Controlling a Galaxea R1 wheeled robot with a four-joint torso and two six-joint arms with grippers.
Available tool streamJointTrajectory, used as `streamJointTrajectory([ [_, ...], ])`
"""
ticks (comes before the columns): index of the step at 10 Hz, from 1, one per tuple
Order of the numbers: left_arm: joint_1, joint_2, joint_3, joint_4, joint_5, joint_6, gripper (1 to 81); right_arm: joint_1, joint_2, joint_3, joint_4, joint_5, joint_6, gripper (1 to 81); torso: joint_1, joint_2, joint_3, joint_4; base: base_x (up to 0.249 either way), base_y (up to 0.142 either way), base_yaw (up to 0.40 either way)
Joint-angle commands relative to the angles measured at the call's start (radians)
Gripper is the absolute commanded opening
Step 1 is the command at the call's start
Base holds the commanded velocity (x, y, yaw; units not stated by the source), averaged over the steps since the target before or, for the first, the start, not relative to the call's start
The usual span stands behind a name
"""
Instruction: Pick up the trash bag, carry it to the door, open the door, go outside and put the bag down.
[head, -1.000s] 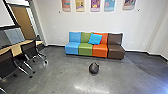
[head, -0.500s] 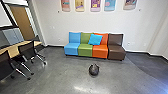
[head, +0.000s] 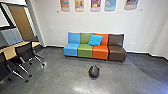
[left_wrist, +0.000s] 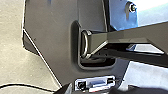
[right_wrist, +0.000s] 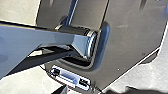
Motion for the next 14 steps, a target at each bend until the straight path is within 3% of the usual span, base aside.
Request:
streamJointTrajectory([
  [1,-0.018,-0.003,0.009,0.011,0.068,0.004,81.1,0.028,0.0,0.003,-0.008,-0.073,-0.006,81.1,0.0,0.0,0.0,0.0,0.138,0.0,0.0],
  [14,-0.018,0.0,0.009,0.009,0.069,0.003,81.1,0.025,-0.001,0.0,-0.006,-0.071,-0.007,81.1,0.0,0.001,0.0,0.0,0.146,-0.056,0.0],
])
